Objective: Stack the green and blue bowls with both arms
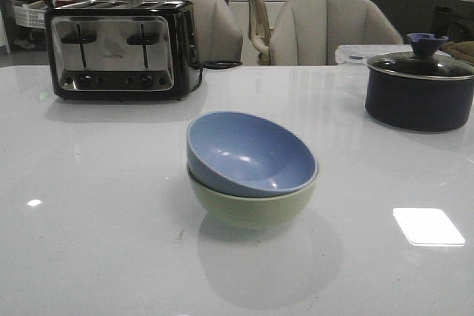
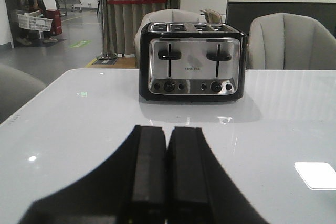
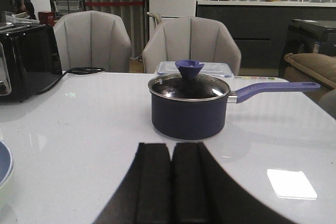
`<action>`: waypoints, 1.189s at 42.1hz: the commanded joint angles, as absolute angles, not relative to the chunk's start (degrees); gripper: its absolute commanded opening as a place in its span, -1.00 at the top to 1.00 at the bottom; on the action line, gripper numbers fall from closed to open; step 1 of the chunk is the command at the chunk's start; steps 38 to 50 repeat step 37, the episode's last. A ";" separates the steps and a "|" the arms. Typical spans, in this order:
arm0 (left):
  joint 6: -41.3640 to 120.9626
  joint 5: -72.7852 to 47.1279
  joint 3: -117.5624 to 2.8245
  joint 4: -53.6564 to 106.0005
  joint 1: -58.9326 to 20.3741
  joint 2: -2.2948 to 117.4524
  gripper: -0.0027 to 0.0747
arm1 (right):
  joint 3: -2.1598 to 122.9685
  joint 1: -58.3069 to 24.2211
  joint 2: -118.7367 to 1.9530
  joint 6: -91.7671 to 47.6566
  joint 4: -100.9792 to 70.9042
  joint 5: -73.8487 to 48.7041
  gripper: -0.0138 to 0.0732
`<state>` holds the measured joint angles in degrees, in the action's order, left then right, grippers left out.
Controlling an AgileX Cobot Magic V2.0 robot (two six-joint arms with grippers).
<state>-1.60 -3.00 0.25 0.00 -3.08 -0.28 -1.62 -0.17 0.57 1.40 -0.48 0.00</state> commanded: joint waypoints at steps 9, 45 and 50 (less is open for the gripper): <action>-1.87 2.16 1.43 0.00 -3.44 -1.38 0.67 | -1.56 0.02 1.77 1.48 0.00 5.27 0.58; -1.87 2.16 1.43 0.00 -3.44 -1.38 0.67 | -1.56 -0.47 1.77 1.48 0.00 5.27 0.58; -1.87 2.16 1.43 0.00 -3.44 -1.38 0.67 | -1.56 -0.47 1.77 1.48 0.00 5.27 0.58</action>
